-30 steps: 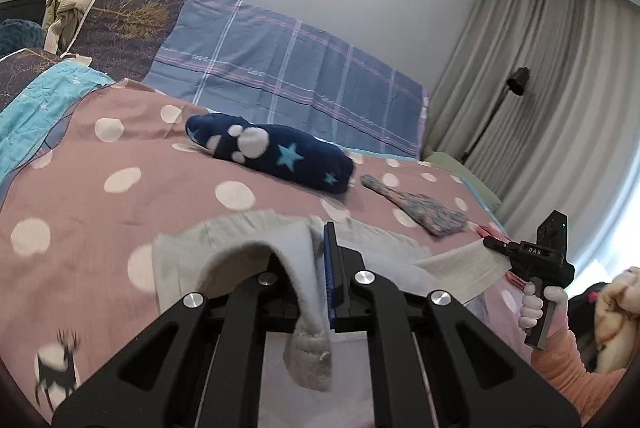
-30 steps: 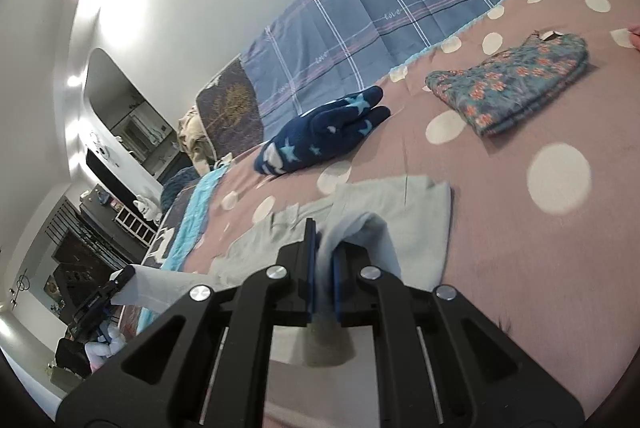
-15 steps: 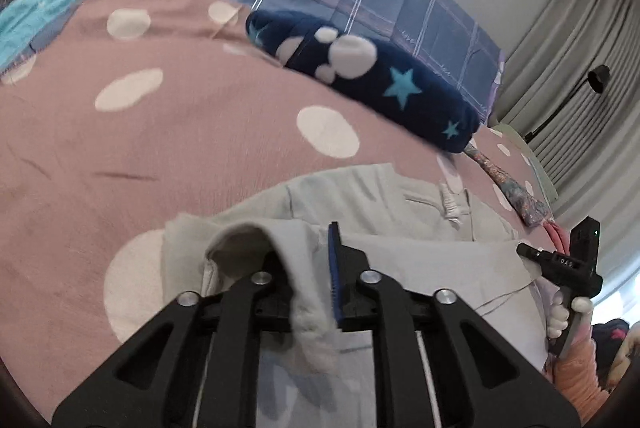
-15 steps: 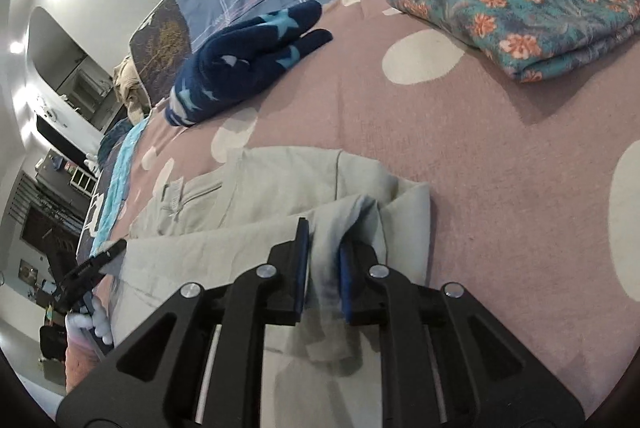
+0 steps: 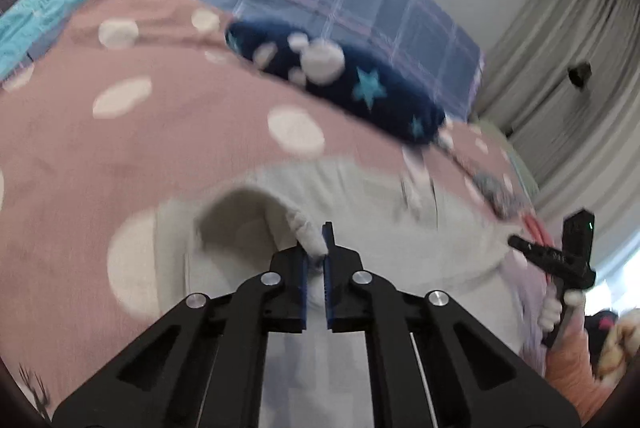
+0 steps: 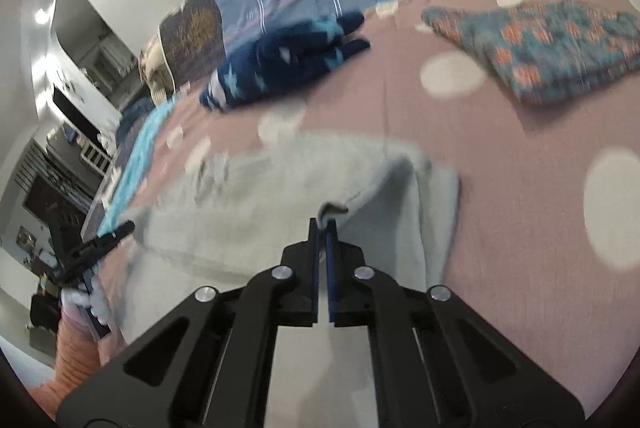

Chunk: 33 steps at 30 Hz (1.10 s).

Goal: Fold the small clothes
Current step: 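Open both grippers to release the hem and withdraw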

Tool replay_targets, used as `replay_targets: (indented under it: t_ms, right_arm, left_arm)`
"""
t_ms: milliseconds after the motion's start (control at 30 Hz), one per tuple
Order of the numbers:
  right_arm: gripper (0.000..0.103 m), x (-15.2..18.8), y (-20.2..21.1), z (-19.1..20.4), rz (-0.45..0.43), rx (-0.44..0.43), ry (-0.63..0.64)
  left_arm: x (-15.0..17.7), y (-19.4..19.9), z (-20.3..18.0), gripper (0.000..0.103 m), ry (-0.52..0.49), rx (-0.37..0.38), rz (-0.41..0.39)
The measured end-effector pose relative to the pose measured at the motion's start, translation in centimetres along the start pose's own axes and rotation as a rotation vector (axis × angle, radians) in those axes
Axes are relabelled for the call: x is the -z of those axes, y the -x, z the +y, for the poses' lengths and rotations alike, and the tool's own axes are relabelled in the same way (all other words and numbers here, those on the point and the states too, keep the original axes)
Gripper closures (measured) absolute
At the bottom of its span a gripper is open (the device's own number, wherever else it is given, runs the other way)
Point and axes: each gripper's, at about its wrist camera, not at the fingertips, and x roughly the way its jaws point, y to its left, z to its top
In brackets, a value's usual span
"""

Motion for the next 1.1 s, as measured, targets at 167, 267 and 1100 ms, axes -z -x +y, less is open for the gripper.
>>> replay_targets:
  t_ms: [167,267,1100]
  right_arm:
    - [0.089,-4.6,-1.7,-1.6,-0.071,0.042,-0.099]
    - [0.072,-4.7,-1.6,-1.8,-0.063,0.077,-0.074]
    - [0.078,-5.0,-4.0,-4.5,0.014,0.192,-0.054]
  left_arm:
    - [-4.7,-1.5,1.2,0.091,0.112,-0.008,-0.131]
    - [-5.5,-2.1,1.7,0.058,0.138,-0.032,-0.107]
    - [-6.1,-5.5,0.9,0.097,-0.078,-0.233,0.015]
